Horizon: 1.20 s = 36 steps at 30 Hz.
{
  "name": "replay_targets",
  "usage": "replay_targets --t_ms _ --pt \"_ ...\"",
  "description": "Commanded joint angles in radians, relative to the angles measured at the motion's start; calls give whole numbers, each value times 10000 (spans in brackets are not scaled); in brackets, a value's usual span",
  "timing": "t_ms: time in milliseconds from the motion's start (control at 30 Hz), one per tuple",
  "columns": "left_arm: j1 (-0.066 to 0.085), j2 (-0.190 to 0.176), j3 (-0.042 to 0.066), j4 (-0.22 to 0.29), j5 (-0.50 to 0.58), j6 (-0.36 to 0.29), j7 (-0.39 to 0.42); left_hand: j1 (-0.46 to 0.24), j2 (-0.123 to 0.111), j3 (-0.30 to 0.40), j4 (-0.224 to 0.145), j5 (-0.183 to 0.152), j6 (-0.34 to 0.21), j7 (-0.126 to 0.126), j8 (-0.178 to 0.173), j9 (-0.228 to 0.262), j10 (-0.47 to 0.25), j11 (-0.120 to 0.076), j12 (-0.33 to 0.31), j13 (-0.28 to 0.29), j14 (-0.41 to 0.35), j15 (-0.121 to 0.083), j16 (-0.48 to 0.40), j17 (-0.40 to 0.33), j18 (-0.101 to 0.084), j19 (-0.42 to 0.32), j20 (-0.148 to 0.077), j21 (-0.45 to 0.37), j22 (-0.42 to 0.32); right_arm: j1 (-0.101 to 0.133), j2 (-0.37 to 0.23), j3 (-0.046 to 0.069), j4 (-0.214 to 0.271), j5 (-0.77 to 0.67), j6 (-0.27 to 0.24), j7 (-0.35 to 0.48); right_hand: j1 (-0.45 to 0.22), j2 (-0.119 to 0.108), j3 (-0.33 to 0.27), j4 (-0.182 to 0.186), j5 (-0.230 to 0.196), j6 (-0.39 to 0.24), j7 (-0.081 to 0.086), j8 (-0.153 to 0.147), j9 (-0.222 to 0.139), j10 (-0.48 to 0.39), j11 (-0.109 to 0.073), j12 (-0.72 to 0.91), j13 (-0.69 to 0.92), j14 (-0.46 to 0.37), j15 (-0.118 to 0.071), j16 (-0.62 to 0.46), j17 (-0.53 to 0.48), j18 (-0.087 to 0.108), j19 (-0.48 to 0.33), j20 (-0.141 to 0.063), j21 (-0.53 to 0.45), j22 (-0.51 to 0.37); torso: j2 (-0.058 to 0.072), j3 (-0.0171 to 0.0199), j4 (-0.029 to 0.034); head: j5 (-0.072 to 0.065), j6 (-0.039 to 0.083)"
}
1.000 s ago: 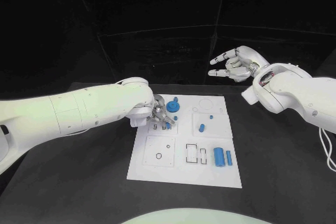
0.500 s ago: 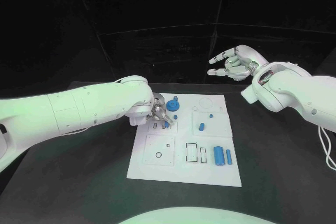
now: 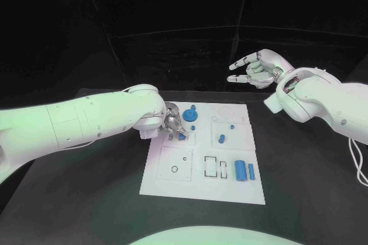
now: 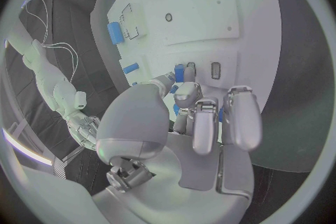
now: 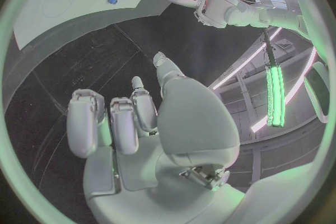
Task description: Assemble the parts on the task board
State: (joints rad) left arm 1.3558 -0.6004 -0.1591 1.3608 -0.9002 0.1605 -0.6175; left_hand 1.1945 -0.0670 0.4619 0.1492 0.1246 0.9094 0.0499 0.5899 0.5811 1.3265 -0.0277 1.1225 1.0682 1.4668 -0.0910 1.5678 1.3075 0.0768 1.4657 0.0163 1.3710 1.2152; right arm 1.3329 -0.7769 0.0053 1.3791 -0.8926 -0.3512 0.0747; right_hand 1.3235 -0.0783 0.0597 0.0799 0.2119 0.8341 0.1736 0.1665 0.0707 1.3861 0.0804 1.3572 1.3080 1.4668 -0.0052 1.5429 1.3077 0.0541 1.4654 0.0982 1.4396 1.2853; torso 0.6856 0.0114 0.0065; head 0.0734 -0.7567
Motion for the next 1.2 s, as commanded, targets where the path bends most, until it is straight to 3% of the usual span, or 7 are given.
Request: replay_targets --t_ms 33,267,433,567,833,1200 --pt "8 -179 0 206 212 -818 335 -212 -76 2020 -1763 23 -95 -18 82 92 77 -7 -17 -22 1039 10 30 2633 -71 -18 10 -47 4 27 0 9 -38 -29 74 74 14 55 -47 8 48 -82 -14 22 -15 -75 28 -65 -12 885 84 -28 2006 32 -30 60 -45 -20 -6 4 5 25 -18" --pt "-6 -526 -3 606 108 -1413 407 -305 -201 2247 -1880 29 -115 -29 146 165 63 -12 -92 -109 1039 1 30 2633 -76 -11 9 -45 20 27 0 8 -87 -29 109 89 11 56 -51 11 48 -83 -13 22 -15 -77 28 -66 -14 886 84 -27 2009 32 -29 61 -43 -17 1 -3 23 72 -44" --pt "-70 -697 -5 804 -192 -1686 395 -317 -241 2294 -1915 29 -115 -33 163 183 73 -17 -92 -111 1039 -2 30 2633 -79 -5 8 -36 38 26 -4 8 -98 -29 119 96 11 56 -51 11 48 -83 -13 22 -15 -77 28 -66 -14 886 84 -27 2009 32 -29 61 -43 -17 1 12 10 135 -44" --pt "-140 -718 -6 822 -364 -1787 326 -322 -261 2321 -1933 28 -113 -35 173 193 73 -20 -105 -126 1039 -4 30 2633 -86 7 7 -15 76 26 0 8 -107 -29 128 101 11 56 -51 11 48 -83 -13 22 -15 -77 28 -66 -14 886 84 -27 2009 32 -29 61 -43 -17 5 5 32 136 -59" --pt "-261 -607 -7 772 -1128 -1807 207 -325 -277 2351 -1953 28 -110 -39 183 203 82 -23 -102 -124 1039 -6 30 2633 -90 14 5 -3 96 26 5 7 -114 -29 163 117 11 56 -51 11 48 -83 -13 22 -15 -77 28 -66 -14 886 84 -27 2009 32 -29 61 -43 -17 23 20 -12 184 -71" --pt "-363 -507 -7 695 -1367 -1486 -1 -328 -292 2380 -1971 28 -105 -40 194 214 112 -25 -59 -77 1039 -9 30 2633 -94 22 4 9 119 25 26 7 -130 -29 217 138 6 56 -69 16 53 -88 -12 25 -16 -81 29 -71 -20 884 85 -32 1999 33 -32 62 -48 -26 24 15 5 154 -154"
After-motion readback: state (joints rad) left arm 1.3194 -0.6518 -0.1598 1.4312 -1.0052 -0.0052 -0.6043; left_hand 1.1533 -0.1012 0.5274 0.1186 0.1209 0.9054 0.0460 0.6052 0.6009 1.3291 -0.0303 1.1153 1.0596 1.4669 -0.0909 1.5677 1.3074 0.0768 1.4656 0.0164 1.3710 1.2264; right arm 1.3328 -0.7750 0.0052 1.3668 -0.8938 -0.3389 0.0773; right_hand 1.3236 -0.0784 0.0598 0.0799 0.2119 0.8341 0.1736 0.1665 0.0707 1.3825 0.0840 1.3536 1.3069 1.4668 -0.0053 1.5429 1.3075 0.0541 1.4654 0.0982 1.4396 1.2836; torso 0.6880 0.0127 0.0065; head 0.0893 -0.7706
